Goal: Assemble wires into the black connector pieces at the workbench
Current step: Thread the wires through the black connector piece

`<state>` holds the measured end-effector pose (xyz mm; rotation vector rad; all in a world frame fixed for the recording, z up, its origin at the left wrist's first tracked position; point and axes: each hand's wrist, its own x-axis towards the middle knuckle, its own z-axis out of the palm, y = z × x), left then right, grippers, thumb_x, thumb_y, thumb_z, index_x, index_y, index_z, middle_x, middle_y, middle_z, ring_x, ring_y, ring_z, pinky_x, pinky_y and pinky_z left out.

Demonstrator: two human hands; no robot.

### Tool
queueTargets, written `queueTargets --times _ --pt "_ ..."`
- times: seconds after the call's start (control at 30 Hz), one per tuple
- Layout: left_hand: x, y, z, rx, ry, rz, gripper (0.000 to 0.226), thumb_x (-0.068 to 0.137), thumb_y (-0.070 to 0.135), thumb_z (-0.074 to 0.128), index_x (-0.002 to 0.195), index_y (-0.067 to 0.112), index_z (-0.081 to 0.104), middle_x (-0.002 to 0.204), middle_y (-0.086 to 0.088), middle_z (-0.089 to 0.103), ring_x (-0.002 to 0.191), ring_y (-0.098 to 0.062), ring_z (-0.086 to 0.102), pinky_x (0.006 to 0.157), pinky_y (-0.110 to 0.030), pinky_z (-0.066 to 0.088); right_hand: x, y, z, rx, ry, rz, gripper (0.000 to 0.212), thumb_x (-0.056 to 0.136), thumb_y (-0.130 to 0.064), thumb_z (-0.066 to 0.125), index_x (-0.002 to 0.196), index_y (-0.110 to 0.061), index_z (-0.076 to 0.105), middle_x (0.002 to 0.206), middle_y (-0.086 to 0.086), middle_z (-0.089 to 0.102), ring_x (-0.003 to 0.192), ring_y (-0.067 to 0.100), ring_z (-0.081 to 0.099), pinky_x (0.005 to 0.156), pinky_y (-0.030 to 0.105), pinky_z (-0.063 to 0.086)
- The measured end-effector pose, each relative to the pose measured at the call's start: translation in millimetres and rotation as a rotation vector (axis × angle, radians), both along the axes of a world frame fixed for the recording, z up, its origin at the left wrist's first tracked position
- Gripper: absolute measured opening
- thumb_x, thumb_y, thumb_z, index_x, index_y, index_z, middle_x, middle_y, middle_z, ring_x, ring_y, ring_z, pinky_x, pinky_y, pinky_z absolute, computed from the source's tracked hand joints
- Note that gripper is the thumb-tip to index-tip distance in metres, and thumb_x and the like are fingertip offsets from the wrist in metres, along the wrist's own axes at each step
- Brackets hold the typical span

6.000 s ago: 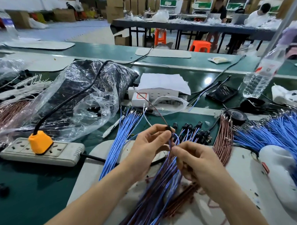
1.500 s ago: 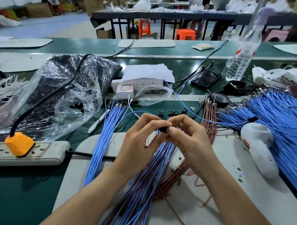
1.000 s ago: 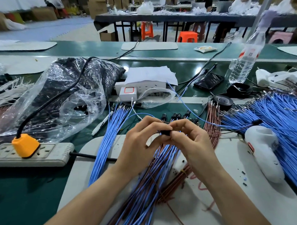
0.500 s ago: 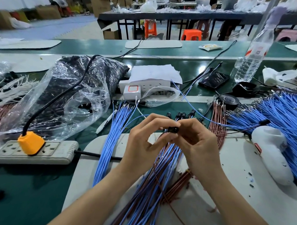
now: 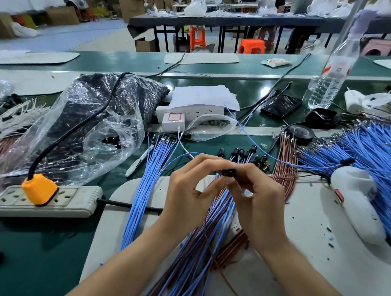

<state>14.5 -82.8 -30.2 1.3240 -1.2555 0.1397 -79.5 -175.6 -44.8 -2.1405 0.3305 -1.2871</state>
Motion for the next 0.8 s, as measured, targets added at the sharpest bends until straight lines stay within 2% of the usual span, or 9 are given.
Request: queueTargets --times 0.1,0.2,0.3,0.4,0.5,0.57,0.63,0.7,0.8 --pt "-1 0 1 -0.010 0.024 0.013 0.023 0.081 0.004 0.069 0.101 0.014 0.066 0.093 0.002 0.066 0.088 -0.008 0.064 0.077 -0.012 0.045 1 0 1 -0.023 0.037 0.006 0.010 0.081 0.002 0.062 0.081 -0.007 0.063 0.071 -0.007 0.055 0.065 0.003 0.050 0.064 0.005 0.038" --pt "1 1 -1 -0.008 0.014 0.019 0.024 0.081 0.002 0.069 0.100 0.015 0.065 0.093 0.004 0.066 0.087 -0.005 0.064 0.077 -0.011 0.045 3 0 0 -0.022 0.093 0.050 0.012 0.081 0.003 0.062 0.081 -0.009 0.061 0.070 -0.004 0.056 0.064 0.005 0.051 0.062 0.011 0.040" --pt "2 -2 -4 0.037 0.093 0.013 0.024 0.081 0.004 0.068 0.101 0.017 0.066 0.094 0.005 0.066 0.088 -0.005 0.063 0.080 -0.013 0.045 4 -1 -3 0.064 0.128 0.047 0.025 0.082 0.002 0.066 0.077 -0.020 0.056 0.067 -0.015 0.053 0.062 -0.004 0.051 0.060 0.007 0.036" --pt "6 -6 -8 0.115 0.208 0.010 0.025 0.085 0.005 0.066 0.106 0.017 0.066 0.095 0.003 0.065 0.088 -0.007 0.062 0.082 -0.019 0.048 3 -3 -1 0.243 0.244 0.065 0.022 0.080 0.004 0.071 0.082 -0.018 0.066 0.075 -0.008 0.066 0.070 0.000 0.062 0.069 0.012 0.045" --pt "17 -6 -12 0.077 0.324 0.022 0.017 0.087 0.006 0.064 0.103 0.014 0.065 0.094 -0.001 0.069 0.088 -0.010 0.065 0.083 -0.027 0.052 8 -11 14 0.299 0.215 0.016 0.027 0.083 0.006 0.065 0.091 -0.019 0.069 0.087 -0.008 0.070 0.081 0.002 0.065 0.077 0.012 0.048" --pt "20 -7 -15 0.034 0.382 0.020 0.014 0.088 0.008 0.062 0.101 0.014 0.064 0.093 0.002 0.070 0.088 -0.010 0.066 0.083 -0.028 0.053 22 -21 28 0.252 0.243 -0.048 0.024 0.086 0.002 0.062 0.094 -0.020 0.069 0.088 -0.009 0.070 0.081 0.002 0.065 0.075 0.008 0.047" --pt "20 -8 -16 0.012 0.428 -0.010 0.015 0.089 0.007 0.062 0.102 0.013 0.064 0.094 0.001 0.071 0.089 -0.010 0.067 0.084 -0.027 0.054 54 -35 41 0.134 0.346 -0.078 0.022 0.088 0.001 0.058 0.098 -0.013 0.072 0.093 -0.001 0.071 0.084 0.010 0.065 0.076 0.005 0.044" --pt "21 -10 -18 0.001 0.472 -0.023 0.018 0.088 0.008 0.063 0.105 0.015 0.063 0.096 -0.001 0.070 0.091 -0.012 0.068 0.086 -0.027 0.053 93 -52 49 0.001 0.486 -0.080 0.026 0.089 0.005 0.051 0.102 -0.003 0.071 0.103 0.010 0.071 0.095 0.021 0.064 0.085 0.013 0.042" --pt "21 -11 -21 0.010 0.547 -0.040 0.016 0.089 0.011 0.062 0.105 0.016 0.063 0.096 -0.004 0.071 0.092 -0.017 0.069 0.088 -0.040 0.054 144 -81 43 -0.136 0.846 -0.108 0.034 0.090 0.005 0.045 0.116 -0.001 0.066 0.118 0.019 0.065 0.112 0.032 0.058 0.097 0.030 0.040"
